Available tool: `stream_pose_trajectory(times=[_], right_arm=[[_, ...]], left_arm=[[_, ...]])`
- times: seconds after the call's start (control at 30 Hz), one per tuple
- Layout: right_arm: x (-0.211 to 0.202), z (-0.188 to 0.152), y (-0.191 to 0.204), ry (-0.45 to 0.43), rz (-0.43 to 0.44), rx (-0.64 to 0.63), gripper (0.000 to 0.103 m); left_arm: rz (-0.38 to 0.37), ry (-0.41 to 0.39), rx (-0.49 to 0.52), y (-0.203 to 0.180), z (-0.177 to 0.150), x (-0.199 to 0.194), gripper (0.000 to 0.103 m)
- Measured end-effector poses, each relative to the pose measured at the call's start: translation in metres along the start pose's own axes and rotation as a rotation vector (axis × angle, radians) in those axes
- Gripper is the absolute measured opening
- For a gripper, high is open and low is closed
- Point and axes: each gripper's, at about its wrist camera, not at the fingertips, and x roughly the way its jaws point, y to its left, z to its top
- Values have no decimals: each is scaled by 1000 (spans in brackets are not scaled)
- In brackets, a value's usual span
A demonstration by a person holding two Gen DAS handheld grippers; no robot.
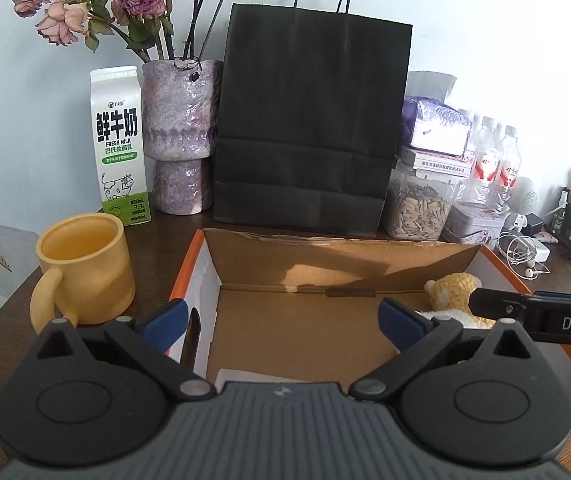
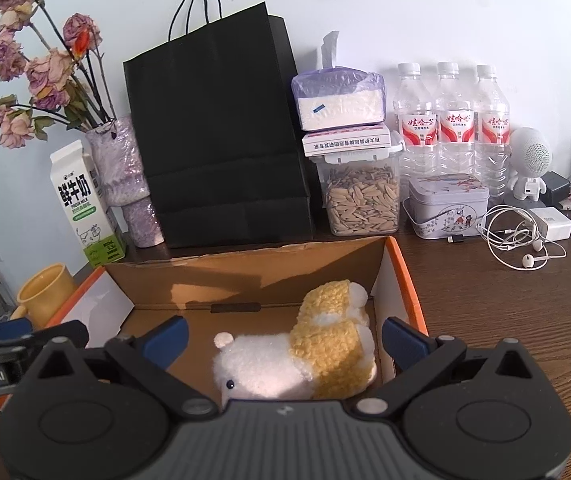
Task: Organize objects
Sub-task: 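Lower the plastic box and plush toy into the red box and release both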
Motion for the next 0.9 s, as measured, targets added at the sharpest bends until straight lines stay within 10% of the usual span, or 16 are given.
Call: stream_pose_trajectory(times=[0.9], right_arm=[[-78, -24, 22, -83, 3, -103, 103]], left_arm=[[9, -64, -24, 4, -8, -73, 103]])
